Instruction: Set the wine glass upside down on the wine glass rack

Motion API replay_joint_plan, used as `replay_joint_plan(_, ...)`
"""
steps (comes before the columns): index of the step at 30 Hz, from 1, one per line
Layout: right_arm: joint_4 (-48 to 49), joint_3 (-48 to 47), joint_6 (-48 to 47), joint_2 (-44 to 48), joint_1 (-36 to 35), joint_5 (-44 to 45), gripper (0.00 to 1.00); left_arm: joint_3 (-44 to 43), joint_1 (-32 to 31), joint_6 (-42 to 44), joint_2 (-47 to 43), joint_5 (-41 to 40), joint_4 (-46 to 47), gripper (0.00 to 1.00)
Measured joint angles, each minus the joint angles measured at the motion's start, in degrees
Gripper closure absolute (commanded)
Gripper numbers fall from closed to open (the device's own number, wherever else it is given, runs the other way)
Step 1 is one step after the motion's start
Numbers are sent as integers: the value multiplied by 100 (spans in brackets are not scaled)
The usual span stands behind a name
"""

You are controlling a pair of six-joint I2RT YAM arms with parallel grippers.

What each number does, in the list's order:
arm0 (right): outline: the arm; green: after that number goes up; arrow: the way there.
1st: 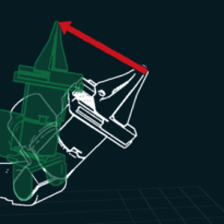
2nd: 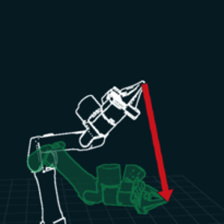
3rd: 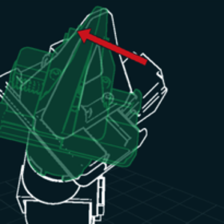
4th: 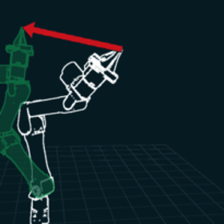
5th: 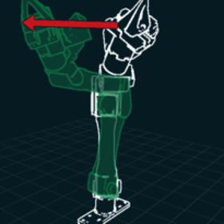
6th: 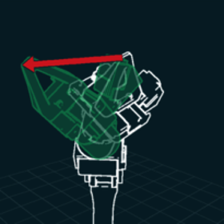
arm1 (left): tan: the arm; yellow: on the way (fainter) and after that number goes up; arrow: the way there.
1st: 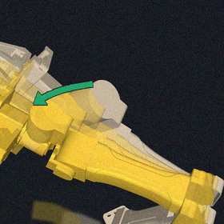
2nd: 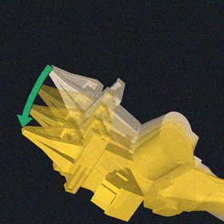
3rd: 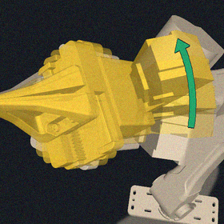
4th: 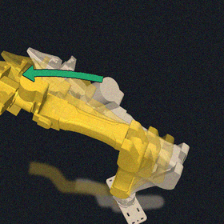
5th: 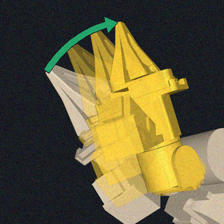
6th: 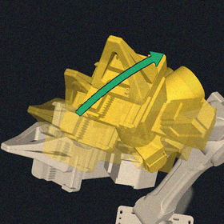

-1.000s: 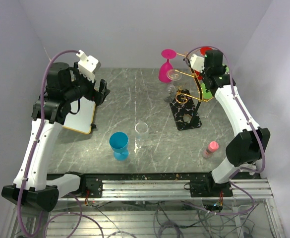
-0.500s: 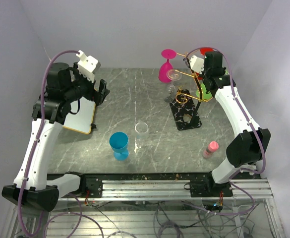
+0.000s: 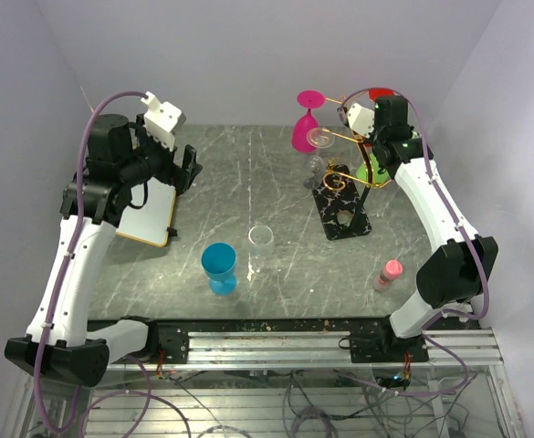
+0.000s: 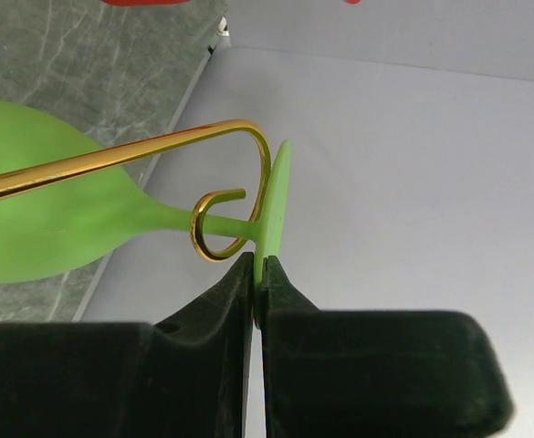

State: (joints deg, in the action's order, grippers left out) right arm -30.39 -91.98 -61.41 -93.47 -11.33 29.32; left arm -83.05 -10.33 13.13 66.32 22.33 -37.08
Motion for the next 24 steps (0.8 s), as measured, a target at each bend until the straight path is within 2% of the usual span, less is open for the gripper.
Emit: replay_joint_plan(24,-208,15,275,13,-50,-136,74,579,2,201,-7,0,70,1)
